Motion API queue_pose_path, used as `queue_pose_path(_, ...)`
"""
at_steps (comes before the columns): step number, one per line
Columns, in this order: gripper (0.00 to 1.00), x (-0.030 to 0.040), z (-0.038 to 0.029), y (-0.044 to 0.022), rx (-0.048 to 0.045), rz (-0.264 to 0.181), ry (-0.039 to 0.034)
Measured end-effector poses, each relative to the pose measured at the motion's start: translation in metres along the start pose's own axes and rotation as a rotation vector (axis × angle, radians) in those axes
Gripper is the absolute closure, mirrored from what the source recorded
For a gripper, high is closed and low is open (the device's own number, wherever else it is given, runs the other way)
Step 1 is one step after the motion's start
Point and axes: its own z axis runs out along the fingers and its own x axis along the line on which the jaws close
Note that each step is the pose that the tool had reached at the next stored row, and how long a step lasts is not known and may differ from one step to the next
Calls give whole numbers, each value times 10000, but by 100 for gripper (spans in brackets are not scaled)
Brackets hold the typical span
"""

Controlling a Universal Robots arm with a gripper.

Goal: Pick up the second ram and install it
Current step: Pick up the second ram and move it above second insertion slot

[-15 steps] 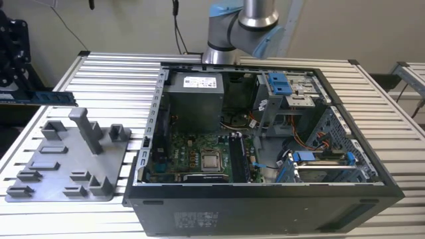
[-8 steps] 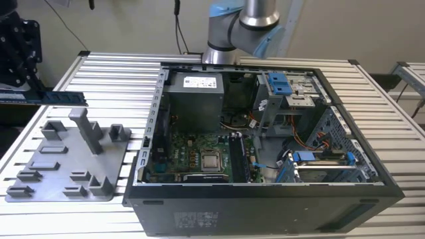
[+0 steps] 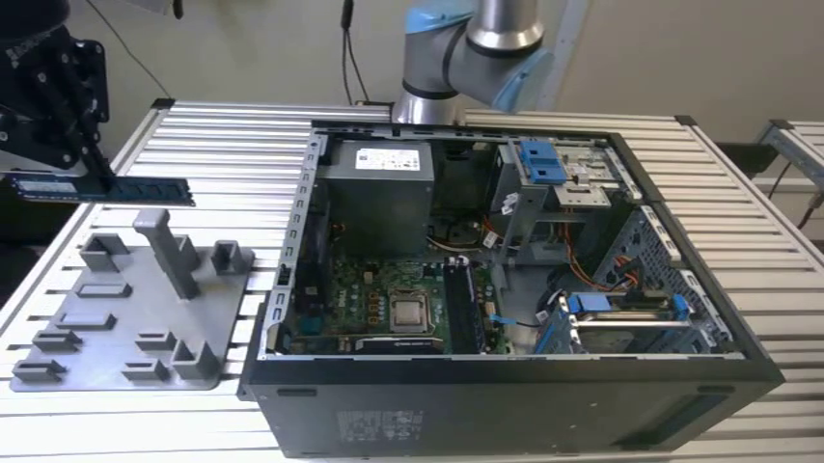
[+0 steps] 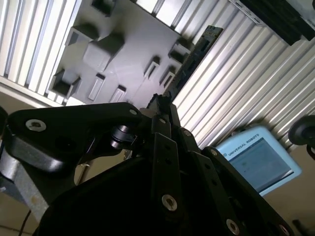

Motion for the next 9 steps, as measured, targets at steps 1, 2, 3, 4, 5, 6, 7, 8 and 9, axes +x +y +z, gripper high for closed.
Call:
queue_pose_path(1,86,-1,-1,-25,-1,1,0)
queue_pose_path(2,86,-1,-1,-51,-2,1,1)
queue_pose_path(3,86,-1,-1,-77,-2,1,1)
queue_pose_path(4,86,-1,-1,-103,-2,1,0)
queue_pose_path(5,86,-2,-2,-131,-3,1,0)
queue_pose_path(6,86,-2,-2,-158,-3,1,0)
queue_pose_path(7,86,-3,-3,-185,-4,1,0)
queue_pose_path(8,86,-3,-3,-212,-5,1,1)
queue_pose_path(9,86,-3,-4,-240,-6,1,0)
